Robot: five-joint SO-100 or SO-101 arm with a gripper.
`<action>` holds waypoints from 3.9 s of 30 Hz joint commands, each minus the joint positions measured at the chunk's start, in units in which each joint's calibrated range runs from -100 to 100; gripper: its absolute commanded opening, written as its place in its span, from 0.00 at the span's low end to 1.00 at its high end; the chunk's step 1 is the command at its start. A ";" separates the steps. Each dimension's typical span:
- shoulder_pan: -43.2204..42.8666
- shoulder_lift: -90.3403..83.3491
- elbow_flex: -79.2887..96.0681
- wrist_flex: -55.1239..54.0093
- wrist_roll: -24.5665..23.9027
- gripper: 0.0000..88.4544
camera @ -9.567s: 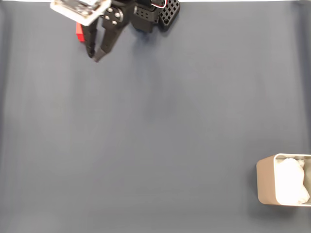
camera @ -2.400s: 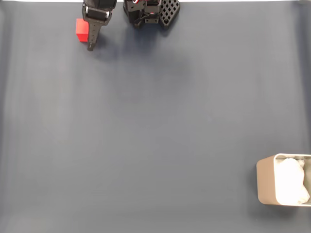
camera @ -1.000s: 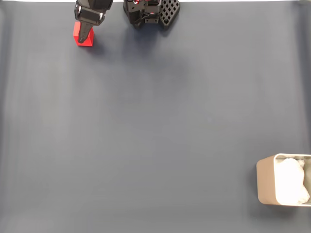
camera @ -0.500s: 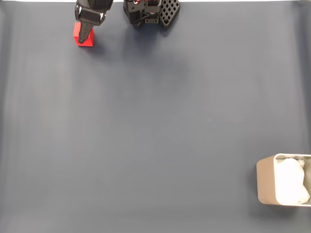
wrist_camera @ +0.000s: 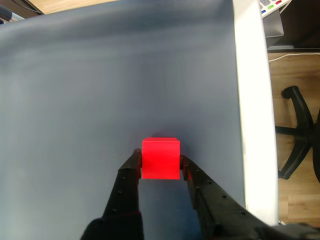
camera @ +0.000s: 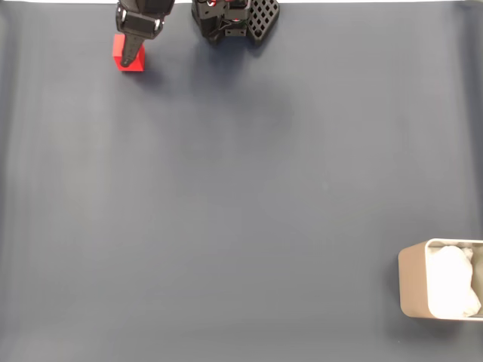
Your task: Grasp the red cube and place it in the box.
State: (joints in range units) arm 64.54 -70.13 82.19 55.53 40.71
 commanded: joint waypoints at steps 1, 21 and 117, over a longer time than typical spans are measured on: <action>-0.41 0.11 -4.27 -0.20 0.73 0.06; -12.48 12.50 -27.08 -0.53 2.44 0.06; -84.00 55.65 -80.82 -2.91 11.04 0.03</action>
State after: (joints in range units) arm -18.32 -15.24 6.51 53.86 51.40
